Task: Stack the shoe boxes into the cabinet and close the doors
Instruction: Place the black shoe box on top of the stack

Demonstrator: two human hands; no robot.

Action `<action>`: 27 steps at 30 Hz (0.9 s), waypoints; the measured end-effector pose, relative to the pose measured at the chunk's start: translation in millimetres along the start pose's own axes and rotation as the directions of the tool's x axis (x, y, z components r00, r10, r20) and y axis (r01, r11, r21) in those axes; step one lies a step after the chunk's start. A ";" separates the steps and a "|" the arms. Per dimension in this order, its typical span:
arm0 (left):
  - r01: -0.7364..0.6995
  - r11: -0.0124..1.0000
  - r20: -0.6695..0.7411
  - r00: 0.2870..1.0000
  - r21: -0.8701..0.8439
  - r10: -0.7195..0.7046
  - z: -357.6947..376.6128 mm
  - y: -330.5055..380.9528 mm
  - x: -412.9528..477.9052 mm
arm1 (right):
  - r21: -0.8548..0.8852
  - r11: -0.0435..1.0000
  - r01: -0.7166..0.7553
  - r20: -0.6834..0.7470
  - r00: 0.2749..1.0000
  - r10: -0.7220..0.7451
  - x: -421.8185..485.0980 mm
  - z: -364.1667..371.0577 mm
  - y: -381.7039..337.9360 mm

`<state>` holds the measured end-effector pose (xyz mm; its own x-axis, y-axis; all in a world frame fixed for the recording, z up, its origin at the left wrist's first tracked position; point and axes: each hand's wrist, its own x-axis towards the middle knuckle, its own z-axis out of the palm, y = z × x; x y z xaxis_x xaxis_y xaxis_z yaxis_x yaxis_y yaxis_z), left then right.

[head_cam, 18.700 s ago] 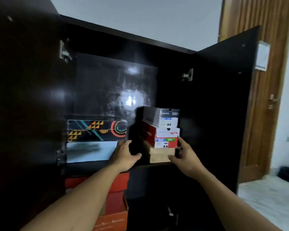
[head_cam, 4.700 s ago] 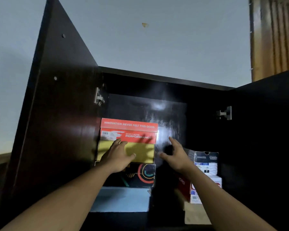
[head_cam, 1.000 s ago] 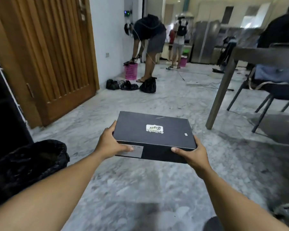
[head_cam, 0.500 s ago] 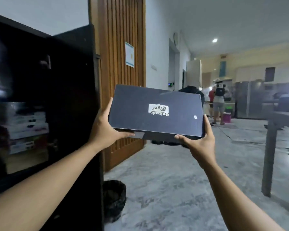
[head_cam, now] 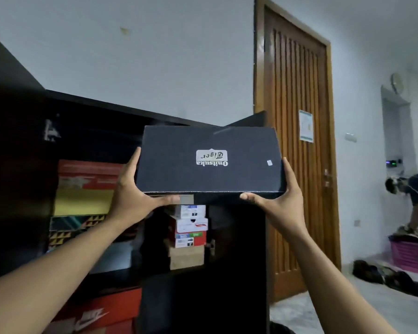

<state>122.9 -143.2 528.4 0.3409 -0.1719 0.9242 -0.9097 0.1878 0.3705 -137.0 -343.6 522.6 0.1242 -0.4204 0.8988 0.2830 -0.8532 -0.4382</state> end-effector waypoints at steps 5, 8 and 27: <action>0.111 0.990 -0.065 0.992 0.089 -0.105 -66.7 -40.5 18.1 | 0.128 0.990 -0.056 0.076 0.996 0.047 11.3 101.6 5.0; 0.156 0.982 -0.128 0.982 0.106 -0.143 -89.0 -65.8 36.5 | 0.203 0.970 -0.132 0.073 0.990 0.119 19.9 161.7 18.7; 0.304 0.879 -0.453 0.884 0.368 -0.116 -101.1 -230.0 204.2 | 0.428 0.879 -0.212 0.101 0.977 0.187 158.2 420.7 132.2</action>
<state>425.7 -123.7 641.3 0.5145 0.2639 0.8159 -0.7829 -0.2436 0.5725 320.2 -393.0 612.3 0.2699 -0.5390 0.7979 0.6295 -0.5282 -0.5698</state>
